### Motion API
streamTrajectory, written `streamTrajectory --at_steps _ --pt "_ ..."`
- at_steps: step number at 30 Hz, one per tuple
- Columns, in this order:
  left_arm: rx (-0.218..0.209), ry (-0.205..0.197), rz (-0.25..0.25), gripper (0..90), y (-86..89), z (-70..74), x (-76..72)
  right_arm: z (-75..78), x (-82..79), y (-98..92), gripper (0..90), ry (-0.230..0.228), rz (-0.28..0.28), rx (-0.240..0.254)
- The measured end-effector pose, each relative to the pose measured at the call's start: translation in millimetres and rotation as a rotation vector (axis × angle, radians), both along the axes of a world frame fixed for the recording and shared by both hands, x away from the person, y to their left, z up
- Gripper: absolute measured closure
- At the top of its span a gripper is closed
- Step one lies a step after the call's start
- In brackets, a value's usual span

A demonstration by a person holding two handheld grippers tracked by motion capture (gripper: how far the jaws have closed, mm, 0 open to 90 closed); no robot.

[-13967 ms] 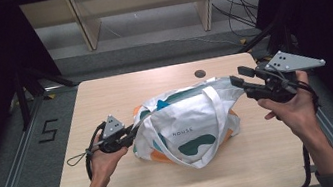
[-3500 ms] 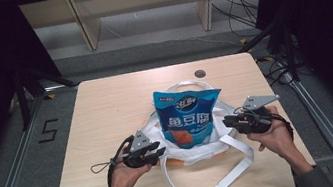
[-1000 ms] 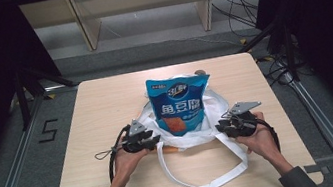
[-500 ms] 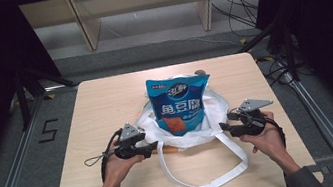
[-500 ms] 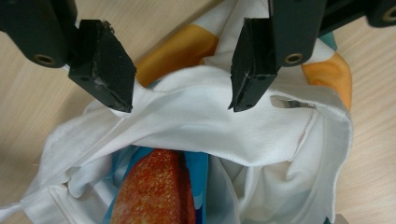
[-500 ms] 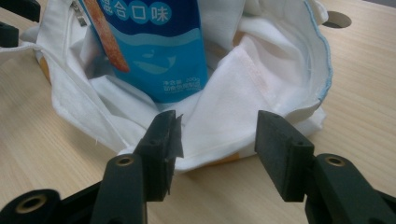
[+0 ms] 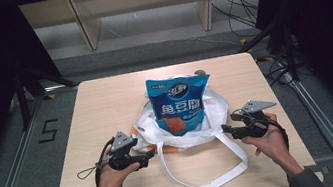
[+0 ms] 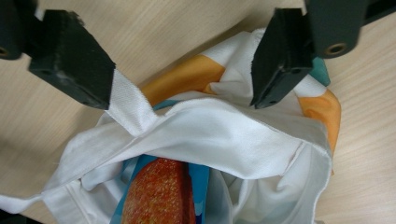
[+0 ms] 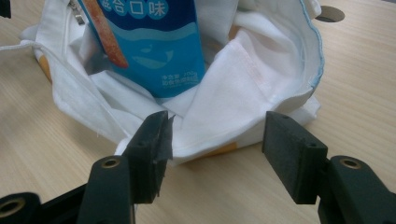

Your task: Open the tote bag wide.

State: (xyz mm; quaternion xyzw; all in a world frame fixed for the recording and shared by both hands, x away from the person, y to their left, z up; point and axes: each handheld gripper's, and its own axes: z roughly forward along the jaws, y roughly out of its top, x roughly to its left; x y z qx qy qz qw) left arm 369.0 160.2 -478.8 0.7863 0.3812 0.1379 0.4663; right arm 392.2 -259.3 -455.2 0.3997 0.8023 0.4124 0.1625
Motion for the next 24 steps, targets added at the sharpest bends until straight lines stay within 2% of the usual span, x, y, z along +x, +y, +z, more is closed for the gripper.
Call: streamTrajectory --at_steps 1,4,5,6,8,9,10,11,13,17,20,21,22,23,24 --pt "0.004 -0.001 0.005 14.9 1.3 0.7 -0.7 -0.3 -0.7 1.2 42.0 0.005 -0.007 0.023" --pt "-0.012 -0.015 0.027 14.7 5.8 1.6 -4.7 1.5 -2.0 -2.2 41.5 0.005 -0.013 0.02" --pt "-0.013 -0.009 0.027 14.8 7.0 0.7 -6.8 2.0 -3.7 -2.8 41.2 0.019 -0.02 0.025" --pt "-0.026 -0.005 0.026 14.8 6.9 -0.4 -8.1 2.0 -4.4 -4.2 41.1 0.009 -0.015 0.021" --pt "-0.005 -0.012 0.033 14.8 7.8 -2.2 -12.4 2.0 -5.1 -6.6 40.9 -0.021 -0.006 0.011" --pt "0.0 -0.019 0.028 14.8 7.3 -3.5 -14.7 2.1 -7.1 -6.6 40.8 -0.014 -0.008 0.019" --pt "0.002 -0.018 0.027 14.9 7.3 -4.3 -16.4 3.6 -11.8 -6.3 40.6 0.012 -0.021 0.025" --pt "-0.007 -0.013 0.046 14.9 6.2 -5.6 -19.6 3.4 -11.7 -7.9 40.4 -0.012 -0.007 0.018" --pt "-0.007 -0.012 0.046 14.9 5.8 -8.4 -23.9 3.3 -17.3 -9.4 40.0 -0.009 -0.019 0.035" --pt "0.001 0.0 0.022 14.9 2.9 -12.5 -32.1 2.5 -25.1 -15.5 39.7 0.0 -0.021 0.04" --pt "0.013 -0.015 0.007 14.9 1.0 -11.5 -37.3 0.7 -31.4 -18.3 40.3 -0.002 -0.029 0.051" --pt "0.007 -0.011 0.0 14.9 0.1 -11.7 -38.7 0.2 -32.0 -21.1 40.4 -0.015 -0.014 0.028" --pt "-0.002 -0.014 0.002 14.9 -1.3 -12.4 -40.2 -0.6 -36.4 -19.5 40.4 0.004 -0.034 0.048" --pt "0.015 -0.013 -0.005 14.9 -0.5 -12.1 -41.3 -0.2 -39.1 -20.4 40.3 0.005 -0.037 0.038" --pt "0.012 -0.018 -0.002 14.9 -0.6 -11.9 -42.8 -1.3 -41.1 -20.1 40.1 0.006 -0.033 0.045"
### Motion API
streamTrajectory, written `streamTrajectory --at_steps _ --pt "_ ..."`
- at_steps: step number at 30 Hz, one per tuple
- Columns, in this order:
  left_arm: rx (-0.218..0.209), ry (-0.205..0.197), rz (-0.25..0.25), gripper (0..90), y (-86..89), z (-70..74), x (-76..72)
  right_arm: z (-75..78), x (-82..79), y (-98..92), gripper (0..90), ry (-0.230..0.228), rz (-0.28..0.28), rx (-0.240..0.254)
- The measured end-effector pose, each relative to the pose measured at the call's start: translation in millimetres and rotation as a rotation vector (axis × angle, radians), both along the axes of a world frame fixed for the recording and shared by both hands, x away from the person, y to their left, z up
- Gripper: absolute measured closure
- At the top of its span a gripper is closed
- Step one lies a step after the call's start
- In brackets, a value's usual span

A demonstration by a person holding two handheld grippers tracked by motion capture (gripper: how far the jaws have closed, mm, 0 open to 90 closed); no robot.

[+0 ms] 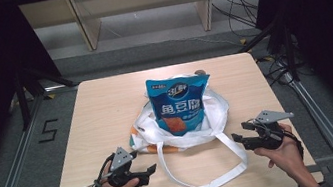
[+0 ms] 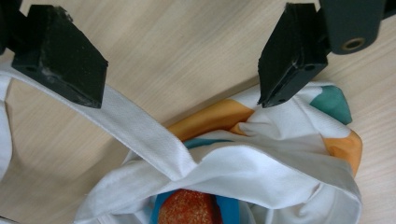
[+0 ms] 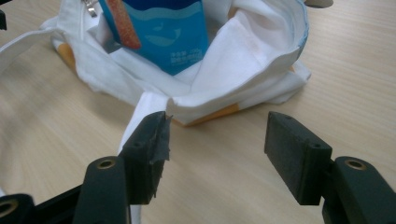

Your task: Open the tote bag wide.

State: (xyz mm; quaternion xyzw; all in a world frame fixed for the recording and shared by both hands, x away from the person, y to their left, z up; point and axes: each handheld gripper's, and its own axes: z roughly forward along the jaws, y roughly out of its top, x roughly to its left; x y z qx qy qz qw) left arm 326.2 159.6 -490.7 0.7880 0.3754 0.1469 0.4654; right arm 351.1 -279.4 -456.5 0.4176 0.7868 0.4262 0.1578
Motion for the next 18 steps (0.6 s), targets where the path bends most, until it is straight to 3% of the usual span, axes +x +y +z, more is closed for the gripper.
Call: streamTrajectory --at_steps 1,2,3,5,6,8,9,11,12,13,17,18 --pt "0.002 -0.001 -0.004 14.9 0.5 0.4 -1.1 -0.7 0.5 -2.3 39.9 -0.031 0.021 -0.018" --pt "0.014 -0.012 -0.01 14.9 1.3 1.0 -1.9 -0.2 -2.9 -2.2 39.8 -0.025 0.011 -0.023" --pt "-0.007 0.002 -0.003 14.9 0.8 0.1 -3.8 -0.6 -6.3 -1.1 39.7 -0.015 0.005 -0.001" --pt "0.011 -0.011 -0.012 14.9 2.0 0.7 -5.7 -1.0 -9.5 -3.6 39.6 -0.039 0.01 -0.015" --pt "0.0 0.001 -0.007 14.8 1.4 -0.1 -7.6 0.1 -14.0 -3.0 39.5 -0.018 -0.005 -0.009" --pt "0.006 0.004 -0.011 14.9 0.4 -0.3 -10.6 -1.1 -17.0 -4.9 39.3 -0.041 0.007 -0.018" --pt "0.002 0.002 -0.01 14.9 -1.1 -0.7 -13.0 -0.7 -21.7 -4.2 39.3 -0.021 -0.006 -0.015" --pt "0.024 -0.011 -0.029 14.8 -1.4 -0.6 -14.5 -3.3 -24.4 -6.4 39.2 -0.05 0.01 -0.019" --pt "0.03 -0.009 -0.037 14.8 -2.2 -1.2 -15.6 -3.4 -29.0 -5.7 39.1 -0.033 -0.004 -0.011" --pt "0.006 0.006 -0.025 14.8 -5.5 -2.7 -17.9 -3.7 -30.5 -7.5 38.9 -0.038 0.008 -0.023" --pt "0.032 0.003 -0.043 14.8 -6.4 -2.3 -23.3 -9.1 -38.3 -12.1 38.0 -0.022 0.009 -0.018" --pt "0.019 0.0 -0.04 14.8 -7.0 -3.1 -24.9 -10.2 -42.7 -11.6 38.0 -0.003 -0.013 -0.015"
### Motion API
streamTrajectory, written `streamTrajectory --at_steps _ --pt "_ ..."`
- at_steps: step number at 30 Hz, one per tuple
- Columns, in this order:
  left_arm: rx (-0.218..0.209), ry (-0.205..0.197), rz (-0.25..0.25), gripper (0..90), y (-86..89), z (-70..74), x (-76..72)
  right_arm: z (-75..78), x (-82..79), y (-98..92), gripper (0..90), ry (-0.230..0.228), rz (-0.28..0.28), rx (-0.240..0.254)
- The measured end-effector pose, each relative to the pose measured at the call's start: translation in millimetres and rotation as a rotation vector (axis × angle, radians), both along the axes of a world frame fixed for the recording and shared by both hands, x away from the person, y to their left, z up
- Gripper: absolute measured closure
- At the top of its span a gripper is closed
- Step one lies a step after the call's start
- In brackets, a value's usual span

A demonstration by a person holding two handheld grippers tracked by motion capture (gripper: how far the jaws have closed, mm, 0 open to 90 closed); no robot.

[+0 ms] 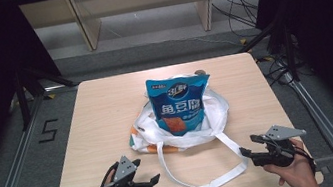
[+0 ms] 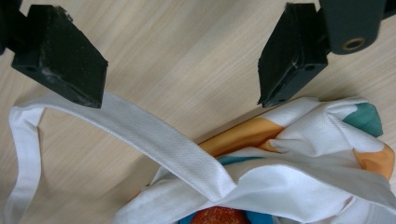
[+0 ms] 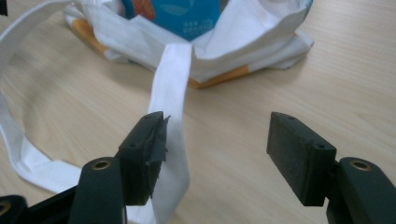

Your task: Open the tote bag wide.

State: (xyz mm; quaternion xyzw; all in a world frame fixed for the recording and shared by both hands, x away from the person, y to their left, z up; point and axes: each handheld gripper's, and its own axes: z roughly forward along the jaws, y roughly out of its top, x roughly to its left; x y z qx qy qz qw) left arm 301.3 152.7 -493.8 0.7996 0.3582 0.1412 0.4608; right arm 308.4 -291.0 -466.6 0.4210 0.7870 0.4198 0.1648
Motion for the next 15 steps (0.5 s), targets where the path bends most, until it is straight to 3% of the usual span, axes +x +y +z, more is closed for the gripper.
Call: streamTrajectory --at_steps 3,4,5,6,9,12,14,15 --pt "0.01 0.01 -0.011 14.8 0.6 -1.6 -3.2 -2.9 -4.6 -5.0 37.5 -0.013 0.003 -0.018" --pt "0.017 0.013 -0.012 14.8 0.2 -1.9 -4.7 -3.3 -8.2 -5.0 37.4 0.009 -0.011 -0.011" --pt "0.016 0.011 -0.016 14.8 -0.4 -3.1 -5.7 -4.1 -7.8 -8.4 37.3 -0.011 0.01 -0.022" --pt "0.022 0.019 -0.023 14.9 -0.7 -3.3 -7.1 -4.1 -12.3 -8.3 37.3 0.014 -0.011 -0.016" --pt "0.027 0.02 -0.03 14.8 -2.8 -4.6 -10.9 -7.0 -16.7 -12.5 37.2 0.006 0.003 -0.024" --pt "0.047 0.017 -0.042 14.9 -3.5 -4.8 -12.9 -9.5 -23.9 -13.5 37.1 0.028 0.0 -0.024" --pt "0.073 0.012 -0.047 14.9 -3.5 -4.8 -13.9 -12.3 -24.4 -15.3 37.0 0.017 0.024 -0.046" --pt "0.024 0.019 -0.035 14.8 -7.4 -6.9 -15.6 -12.5 -28.7 -14.3 37.0 0.047 0.012 -0.034"
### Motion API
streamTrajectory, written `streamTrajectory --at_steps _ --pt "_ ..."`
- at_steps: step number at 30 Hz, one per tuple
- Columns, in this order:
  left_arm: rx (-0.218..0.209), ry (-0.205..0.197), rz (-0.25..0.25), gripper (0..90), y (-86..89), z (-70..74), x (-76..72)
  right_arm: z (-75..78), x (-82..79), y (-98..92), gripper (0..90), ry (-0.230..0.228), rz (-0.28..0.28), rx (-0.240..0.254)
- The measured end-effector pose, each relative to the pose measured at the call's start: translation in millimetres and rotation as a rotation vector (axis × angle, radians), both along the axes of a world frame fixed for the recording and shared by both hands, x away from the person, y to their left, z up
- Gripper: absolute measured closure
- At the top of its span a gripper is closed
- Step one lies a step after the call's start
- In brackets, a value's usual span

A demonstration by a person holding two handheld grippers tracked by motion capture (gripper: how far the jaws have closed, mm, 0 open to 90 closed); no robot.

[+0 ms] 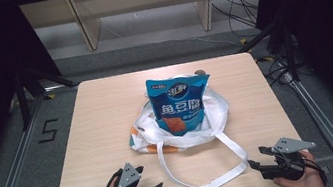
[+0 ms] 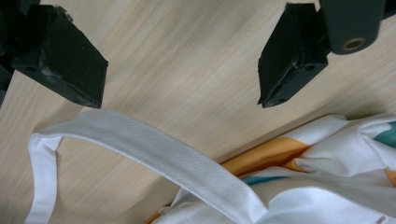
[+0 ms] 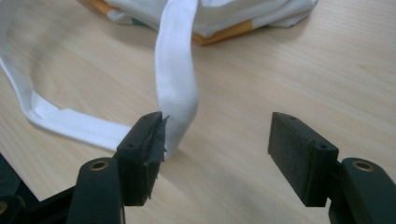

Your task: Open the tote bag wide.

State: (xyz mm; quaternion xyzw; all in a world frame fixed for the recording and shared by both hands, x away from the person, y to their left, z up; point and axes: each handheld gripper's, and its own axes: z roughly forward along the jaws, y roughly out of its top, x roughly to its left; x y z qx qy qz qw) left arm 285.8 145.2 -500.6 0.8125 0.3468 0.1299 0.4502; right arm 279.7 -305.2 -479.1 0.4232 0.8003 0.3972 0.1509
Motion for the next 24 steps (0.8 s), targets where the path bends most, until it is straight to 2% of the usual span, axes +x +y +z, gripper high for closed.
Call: streamTrajectory --at_steps 1,2,3,4,5,6,7,8,9,10,11,12,13,14,15,16,18,19,21,22,23,24 --pt "0.022 0.007 -0.005 14.8 0.8 0.6 -0.5 -1.6 0.0 -2.6 37.0 -0.024 0.013 -0.035" --pt "0.022 0.001 -0.008 14.9 0.6 0.1 -0.4 -2.5 -2.7 -1.2 36.9 0.008 0.008 -0.019" --pt "0.057 -0.004 -0.02 14.8 2.4 1.3 0.1 -4.7 -3.6 -0.5 36.8 0.016 0.015 -0.017" --pt "0.065 -0.012 -0.023 14.8 2.9 1.4 0.6 -6.5 -2.8 -1.8 36.8 0.011 0.04 -0.032" --pt "0.064 -0.014 -0.022 14.8 2.9 1.4 0.6 -7.6 -5.9 0.1 36.6 0.029 0.028 -0.029" --pt "0.024 0.003 -0.001 14.9 0.6 0.3 -1.0 -8.7 -4.7 -1.0 36.5 0.02 0.051 -0.047" --pt "0.029 0.0 -0.003 14.8 1.2 0.1 -0.6 -9.7 -5.2 -0.9 36.4 0.028 0.055 -0.043" --pt "0.012 -0.002 0.009 14.8 -0.1 -0.7 -0.6 -10.0 -5.2 -1.2 36.4 0.026 0.058 -0.052" --pt "0.047 -0.007 -0.007 14.8 1.9 0.7 0.3 -10.3 -7.0 -0.1 36.4 0.033 0.042 -0.056" --pt "0.05 -0.021 -0.014 14.8 2.2 0.0 1.8 -10.8 -5.5 -1.4 36.3 0.022 0.063 -0.073" --pt "0.054 -0.019 -0.012 14.8 2.1 0.3 1.6 -11.0 -6.1 -0.8 36.3 0.031 0.056 -0.072" --pt "0.034 -0.019 -0.004 14.8 0.6 -0.5 1.3 -11.3 -5.8 -0.6 36.3 0.024 0.058 -0.071" --pt "0.033 -0.017 -0.006 14.8 0.6 -0.5 1.6 -11.2 -5.9 -0.8 36.3 0.026 0.059 -0.073" --pt "0.031 -0.017 -0.007 14.8 0.2 -0.8 1.9 -10.5 -7.6 0.1 36.3 0.048 0.047 -0.063" --pt "0.049 -0.019 -0.015 14.8 1.2 -0.3 2.5 -10.4 -8.3 0.7 36.3 0.052 0.04 -0.059" --pt "0.04 -0.018 -0.01 14.8 0.3 -0.8 2.4 -11.1 -5.2 -1.2 36.3 0.024 0.068 -0.076" --pt "0.056 -0.017 -0.014 14.8 0.9 -0.1 2.5 -11.4 -5.3 -1.0 36.2 0.016 0.065 -0.079" --pt "0.039 0.002 0.004 14.8 -0.3 -0.7 1.1 -11.5 -5.4 -0.7 36.1 0.022 0.066 -0.076" --pt "0.052 -0.021 -0.015 14.8 1.0 -0.3 2.8 -11.7 -5.2 -0.9 36.0 0.025 0.064 -0.079" --pt "0.036 -0.019 -0.007 14.8 0.1 -0.9 2.5 -11.8 -4.7 -1.8 35.8 0.015 0.063 -0.085" --pt "0.07 -0.014 -0.014 14.8 2.4 0.1 3.3 -11.5 -4.7 -2.2 35.8 0.018 0.059 -0.085" --pt "0.07 -0.014 -0.014 14.8 2.4 0.1 3.3 -11.8 -4.1 -2.6 35.7 0.031 0.064 -0.071"
